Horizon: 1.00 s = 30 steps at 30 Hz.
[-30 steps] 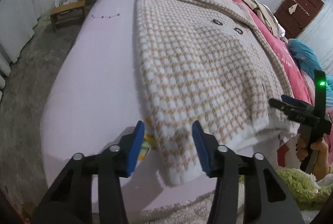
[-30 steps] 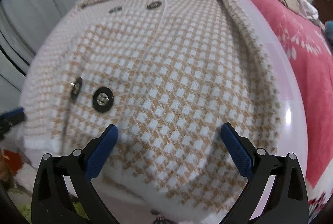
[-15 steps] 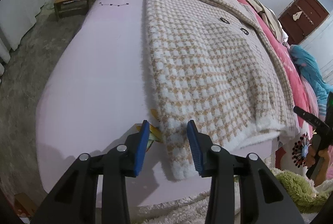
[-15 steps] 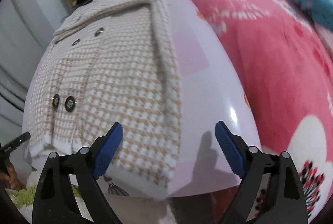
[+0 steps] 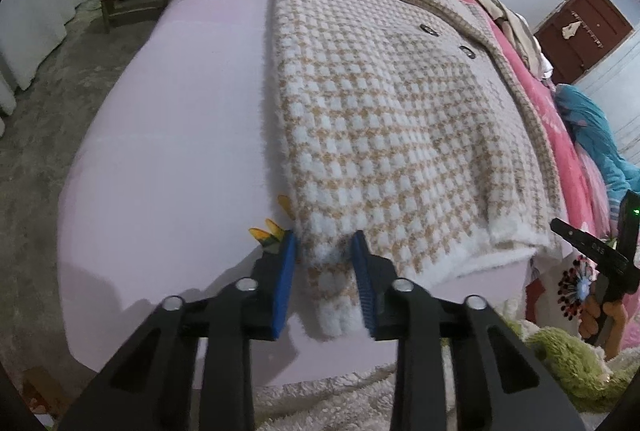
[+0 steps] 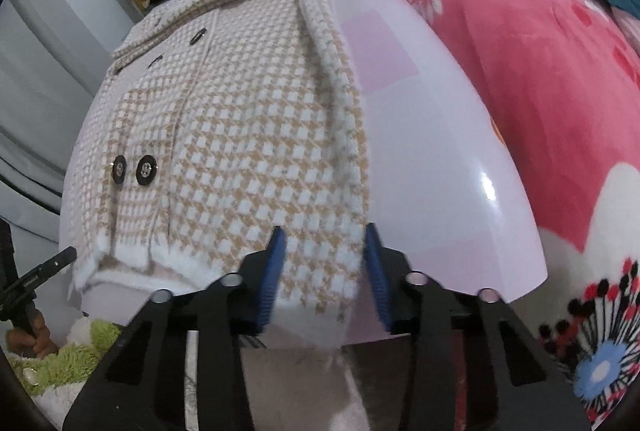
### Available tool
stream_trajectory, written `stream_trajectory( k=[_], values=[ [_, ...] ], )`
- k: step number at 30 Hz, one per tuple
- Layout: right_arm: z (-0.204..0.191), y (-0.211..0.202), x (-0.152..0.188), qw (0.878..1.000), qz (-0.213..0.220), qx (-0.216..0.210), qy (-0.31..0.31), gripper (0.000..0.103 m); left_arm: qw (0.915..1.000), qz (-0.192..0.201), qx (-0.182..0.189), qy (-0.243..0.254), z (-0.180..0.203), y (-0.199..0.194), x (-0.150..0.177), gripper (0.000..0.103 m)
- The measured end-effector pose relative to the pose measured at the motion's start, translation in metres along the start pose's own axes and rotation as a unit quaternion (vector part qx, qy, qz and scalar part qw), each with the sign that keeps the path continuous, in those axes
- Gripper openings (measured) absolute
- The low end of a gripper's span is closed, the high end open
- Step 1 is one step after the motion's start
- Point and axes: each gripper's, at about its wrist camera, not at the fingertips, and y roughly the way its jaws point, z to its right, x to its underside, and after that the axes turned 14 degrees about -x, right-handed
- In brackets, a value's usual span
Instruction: Fold large clothes
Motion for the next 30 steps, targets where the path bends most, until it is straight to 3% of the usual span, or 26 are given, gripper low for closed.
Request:
stream_trajectory(
  k=[5, 8, 13, 16, 19, 24, 30],
  values=[
    [0.0, -0.002, 0.0, 1.0, -0.008, 0.005, -0.012, 0.006, 0.9994, 0.02, -0.017, 0.022, 0.008, -0.007, 0.001, 0.008],
    [-0.008, -0.014, -0.004, 0.999, 0.004, 0.011, -0.03, 0.005, 0.9981, 0.045, -0.024, 0.036, 0.01, -0.023, 0.001, 0.007],
    [-0.018, -0.063, -0.016, 0.997, 0.065, -0.013, -0.03, 0.004, 0.993, 0.103, -0.03, 0.05, 0.006, -0.07, -0.005, 0.006],
    [-0.022, -0.063, -0.015, 0.997, 0.065, -0.002, -0.037, 0.004, 0.9917, 0.095, -0.051, 0.07, 0.009, -0.062, -0.004, 0.006],
    [0.007, -0.037, -0.005, 1.0, 0.019, -0.01, 0.008, 0.004, 0.9927, 0.049, -0.07, 0.085, 0.011, -0.027, 0.006, 0.006],
    [0.01, -0.051, -0.01, 0.998, 0.042, -0.041, 0.028, 0.004, 0.9952, 0.066, -0.034, 0.063, 0.003, -0.045, -0.005, 0.006],
    [0.003, -0.068, -0.041, 0.992, 0.075, -0.093, 0.042, 0.005, 0.9948, 0.091, -0.002, 0.046, 0.006, -0.067, -0.03, 0.006]
  ],
)
